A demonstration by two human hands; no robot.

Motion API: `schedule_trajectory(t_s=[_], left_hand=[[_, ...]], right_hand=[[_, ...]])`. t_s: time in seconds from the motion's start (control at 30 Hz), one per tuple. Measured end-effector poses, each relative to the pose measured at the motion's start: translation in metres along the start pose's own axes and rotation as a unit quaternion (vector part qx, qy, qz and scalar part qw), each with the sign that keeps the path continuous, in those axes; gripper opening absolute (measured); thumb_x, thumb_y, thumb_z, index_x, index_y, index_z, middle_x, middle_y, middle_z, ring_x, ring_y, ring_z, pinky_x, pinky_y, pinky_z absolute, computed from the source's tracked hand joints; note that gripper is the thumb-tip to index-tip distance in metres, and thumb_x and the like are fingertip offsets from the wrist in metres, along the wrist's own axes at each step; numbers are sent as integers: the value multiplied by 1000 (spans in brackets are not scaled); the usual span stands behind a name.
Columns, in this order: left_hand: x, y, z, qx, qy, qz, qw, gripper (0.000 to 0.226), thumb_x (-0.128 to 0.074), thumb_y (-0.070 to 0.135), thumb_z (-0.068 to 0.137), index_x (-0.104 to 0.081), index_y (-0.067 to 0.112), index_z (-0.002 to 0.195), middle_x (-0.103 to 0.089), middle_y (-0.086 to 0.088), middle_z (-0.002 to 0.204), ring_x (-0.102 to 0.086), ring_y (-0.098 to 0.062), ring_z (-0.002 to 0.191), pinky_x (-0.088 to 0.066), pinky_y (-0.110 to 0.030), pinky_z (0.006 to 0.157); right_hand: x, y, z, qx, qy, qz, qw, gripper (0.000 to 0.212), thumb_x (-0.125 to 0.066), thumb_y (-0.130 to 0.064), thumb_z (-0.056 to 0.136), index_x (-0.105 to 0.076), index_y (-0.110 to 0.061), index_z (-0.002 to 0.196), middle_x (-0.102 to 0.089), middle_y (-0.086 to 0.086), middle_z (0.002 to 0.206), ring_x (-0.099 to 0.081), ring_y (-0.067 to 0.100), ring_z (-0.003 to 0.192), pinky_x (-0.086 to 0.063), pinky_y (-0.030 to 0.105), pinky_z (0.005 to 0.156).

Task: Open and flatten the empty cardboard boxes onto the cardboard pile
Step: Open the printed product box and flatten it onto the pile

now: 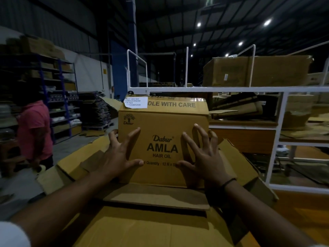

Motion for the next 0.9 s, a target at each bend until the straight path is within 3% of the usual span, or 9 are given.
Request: schedule_trajectory(t_s=[0.13, 0.3, 0.43, 0.57, 0.73, 0.83, 0.9], left_hand=[[-11, -5, -3, 32, -6, -7, 999, 131, -97, 41, 58, -7, 67, 151, 7, 0, 157, -17, -49, 148, -37, -64, 111], [-31, -11, -26, 66, -36, -29, 997, 136, -97, 32, 64, 1, 62, 153, 10, -8, 160, -23, -44, 147, -32, -58, 116], [-37, -21, -37, 100, -33, -61, 993, 140, -95, 30, 69, 14, 67, 149, -2, -1, 157, -28, -42, 145, -34, -61, 113], [-40, -28, -39, 120, 1, -84, 989, 136, -92, 40, 71, 15, 57, 154, -7, 2, 151, -32, -40, 142, -38, -57, 111], [-31, -30, -27, 47, 72, 42, 995, 113, -74, 69, 77, -2, 42, 161, -9, -7, 161, -20, -39, 143, -34, -57, 109], [-30, -35, -22, 41, 25, 135, 990, 100, -43, 89, 80, -15, 38, 161, -9, -5, 166, -16, -41, 145, -22, -59, 114], [-32, -38, -17, 51, -15, 224, 973, 89, -30, 88, 85, -25, 37, 158, -2, -4, 169, -6, -42, 149, -10, -60, 116]], right_hand=[[-16, -2, -3, -3, 7, 18, 1000, 103, -74, -70, 68, -37, -33, 157, -14, 16, 166, -16, 57, 142, -46, 76, 94], [-33, -8, -25, -21, -26, 44, 998, 111, -81, -63, 69, -23, -37, 160, -8, 12, 168, -17, 55, 144, -44, 75, 98], [-34, -17, -39, -53, -22, 60, 997, 122, -85, -61, 67, -15, -33, 163, -15, 13, 164, -23, 49, 142, -43, 69, 103], [-33, -19, -47, -105, -27, 48, 993, 130, -85, -66, 63, -11, -33, 164, -19, 13, 160, -29, 41, 139, -39, 63, 108], [-26, -17, -43, -102, 6, -2, 995, 119, -77, -71, 70, -19, -27, 164, -24, 19, 159, -30, 44, 139, -29, 60, 111], [-22, -20, -36, -118, 25, 7, 993, 111, -73, -68, 77, -19, -24, 164, -26, 18, 159, -32, 39, 141, -28, 59, 112], [-24, -22, -33, -141, -9, 37, 989, 105, -70, -66, 83, -15, -28, 164, -30, 14, 157, -32, 33, 143, -26, 59, 116]])
Point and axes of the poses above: each hand's wrist, its own z-axis towards the middle knuckle, its own x-axis out of the back of the hand, y = z × x, the point moved 2 cm from there along z, towards the middle knuckle
